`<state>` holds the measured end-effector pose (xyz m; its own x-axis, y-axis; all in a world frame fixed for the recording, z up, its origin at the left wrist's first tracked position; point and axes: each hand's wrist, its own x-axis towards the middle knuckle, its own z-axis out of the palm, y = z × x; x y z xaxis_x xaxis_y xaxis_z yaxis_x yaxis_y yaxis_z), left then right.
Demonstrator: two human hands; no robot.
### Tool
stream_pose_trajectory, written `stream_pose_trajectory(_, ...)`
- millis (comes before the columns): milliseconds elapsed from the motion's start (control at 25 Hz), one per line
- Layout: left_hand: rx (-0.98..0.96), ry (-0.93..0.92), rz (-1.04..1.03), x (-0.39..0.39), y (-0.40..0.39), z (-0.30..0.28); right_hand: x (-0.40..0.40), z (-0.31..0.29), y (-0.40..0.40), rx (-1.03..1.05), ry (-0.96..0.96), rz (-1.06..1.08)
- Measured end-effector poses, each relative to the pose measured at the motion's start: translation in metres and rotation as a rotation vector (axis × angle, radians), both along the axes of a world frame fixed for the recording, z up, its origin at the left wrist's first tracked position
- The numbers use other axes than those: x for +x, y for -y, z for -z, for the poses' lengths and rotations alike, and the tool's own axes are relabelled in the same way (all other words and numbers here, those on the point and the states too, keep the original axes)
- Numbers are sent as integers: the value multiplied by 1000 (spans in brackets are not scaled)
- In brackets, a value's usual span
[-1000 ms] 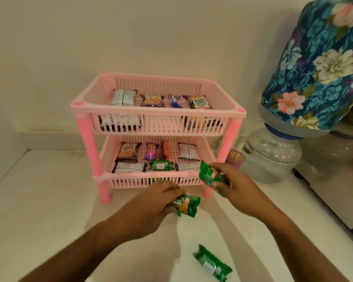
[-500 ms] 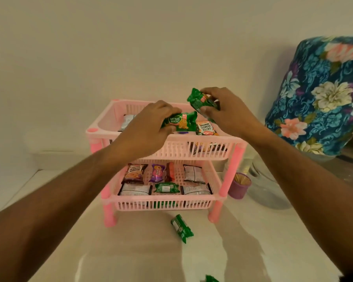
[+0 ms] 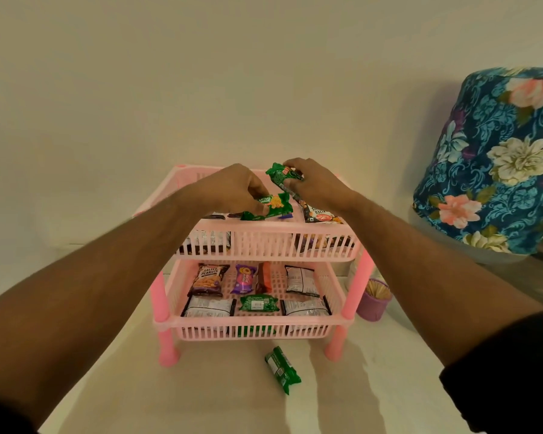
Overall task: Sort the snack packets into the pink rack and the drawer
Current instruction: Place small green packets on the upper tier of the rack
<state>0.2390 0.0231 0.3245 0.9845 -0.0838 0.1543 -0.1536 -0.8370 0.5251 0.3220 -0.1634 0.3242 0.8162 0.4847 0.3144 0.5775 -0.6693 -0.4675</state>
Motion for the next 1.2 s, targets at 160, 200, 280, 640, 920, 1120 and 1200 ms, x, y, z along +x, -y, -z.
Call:
stream_pose_trajectory(160,108,-82,29,12,1,6,6,7,-10,1,-29,-28)
stream_pose_trajectory(200,130,-98,35,15,2,7,7,9,-12,-2,-25,-41)
stream_pose_trajectory(280,192,-138,43,21,3,8,8,13,-16,-25,-16,-69)
stream_pose_trajectory(640,207,-373,25,39,3,10,5,25,-28,-132,-195,-153)
stream_pose_trajectory(920,194,-506,-2,47,7,11,2,22,-37,-328,-276,-143)
stream_pose_trajectory(1120,244,-525,-7,49,9,15,5,26,-44,-402,-241,-153)
stream_pose_trajectory(1200,254,-514,-6,48,10,16,6,28,-46,-404,-224,-145)
